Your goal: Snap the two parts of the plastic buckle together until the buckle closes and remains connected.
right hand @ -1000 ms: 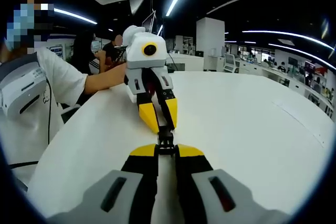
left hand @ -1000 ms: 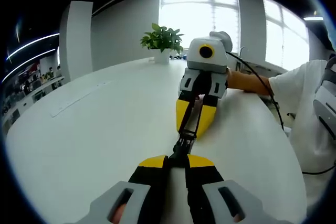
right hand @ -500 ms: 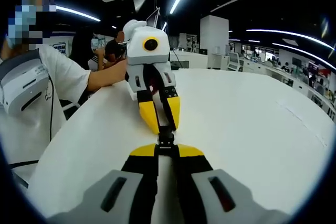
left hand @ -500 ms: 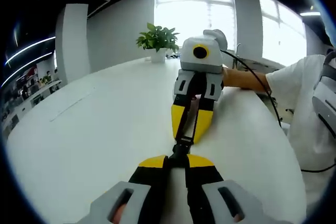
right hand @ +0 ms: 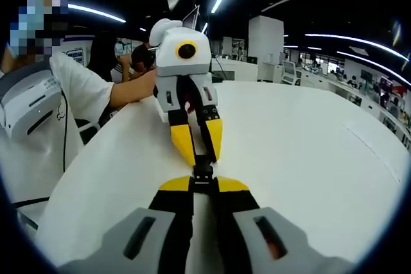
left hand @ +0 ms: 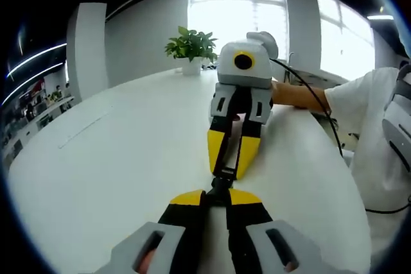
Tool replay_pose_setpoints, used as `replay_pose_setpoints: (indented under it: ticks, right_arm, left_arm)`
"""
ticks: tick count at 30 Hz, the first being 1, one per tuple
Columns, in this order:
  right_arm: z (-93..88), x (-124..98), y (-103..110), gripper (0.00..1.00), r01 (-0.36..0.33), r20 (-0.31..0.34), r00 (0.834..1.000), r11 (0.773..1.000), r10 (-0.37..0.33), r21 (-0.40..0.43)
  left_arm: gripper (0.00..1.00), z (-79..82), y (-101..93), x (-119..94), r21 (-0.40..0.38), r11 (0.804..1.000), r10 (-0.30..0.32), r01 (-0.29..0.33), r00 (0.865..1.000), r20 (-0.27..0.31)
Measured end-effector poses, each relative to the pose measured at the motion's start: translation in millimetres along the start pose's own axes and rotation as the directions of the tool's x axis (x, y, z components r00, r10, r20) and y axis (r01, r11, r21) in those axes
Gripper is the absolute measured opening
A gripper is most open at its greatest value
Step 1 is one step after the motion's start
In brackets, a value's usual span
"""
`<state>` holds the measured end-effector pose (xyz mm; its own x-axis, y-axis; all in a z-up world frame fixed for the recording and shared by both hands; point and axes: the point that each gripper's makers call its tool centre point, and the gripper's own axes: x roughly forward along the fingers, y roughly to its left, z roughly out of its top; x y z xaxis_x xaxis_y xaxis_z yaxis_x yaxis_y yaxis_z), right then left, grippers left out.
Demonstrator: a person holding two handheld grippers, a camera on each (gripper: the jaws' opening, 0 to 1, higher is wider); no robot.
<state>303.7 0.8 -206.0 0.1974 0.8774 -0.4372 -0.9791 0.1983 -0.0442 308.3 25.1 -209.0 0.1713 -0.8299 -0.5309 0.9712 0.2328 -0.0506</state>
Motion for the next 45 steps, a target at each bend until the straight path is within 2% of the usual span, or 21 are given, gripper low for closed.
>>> replay_pose_setpoints:
  ticks: [7,8,9,11,17,18,22,25,45]
  right_arm:
    - [0.6,1.6,0.1,0.09,-0.002,0.002,1.0,1.0,0.002,0.002]
    - [0.8,5.2,9.1,0.09,-0.049,0.006,0.999,0.998,0.048,0.034]
    - [1.6,3.6,1.8,0.09,-0.018,0.003,1.0,1.0,0.018,0.016]
    - [1.5,3.8,0.9,0.09,-0.018,-0.005,1.0,1.0,0.018,-0.003]
    - [1.9,4.0,-2.4,0.11,-0.006,0.008,1.0,1.0,0.006,-0.011]
    - [1.9,4.1,-3.0,0.11,-0.002,0.004,1.0,0.999,0.002,-0.032]
    - [3.0,4.7,-4.2,0.12,0.002,0.01,1.0,0.999,-0.001,-0.048]
    - [3.3,3.9,-6.6,0.16,0.01,0.017,1.0,0.999,-0.01,-0.051]
    - [4.0,4.3,-11.7,0.13,0.019,0.017,1.0,0.998,-0.018,-0.054]
  left_arm:
    - [0.09,1.3,-1.7,2.1,-0.003,1.0,0.004,-0.004,1.0,0.004]
    - [0.1,0.5,-4.5,5.5,-0.004,1.0,-0.011,0.011,1.0,0.0]
    - [0.1,2.5,-1.0,7.8,0.038,0.999,0.005,-0.005,1.0,0.005]
    - [0.1,1.3,-2.2,12.3,0.006,1.0,0.007,-0.007,1.0,-0.008]
    - [0.11,0.6,-1.8,17.4,0.0,1.0,-0.004,0.004,1.0,0.011]
    - [0.11,1.0,-1.7,18.3,0.016,1.0,-0.004,0.003,1.0,0.016]
    - [0.13,1.1,-2.0,17.0,0.013,1.0,-0.001,0.001,1.0,0.02]
    - [0.19,1.1,-0.8,13.6,0.019,1.0,0.014,-0.014,1.0,0.022]
    - [0.18,4.0,-2.8,-5.3,-0.007,1.0,0.011,-0.01,0.998,0.06]
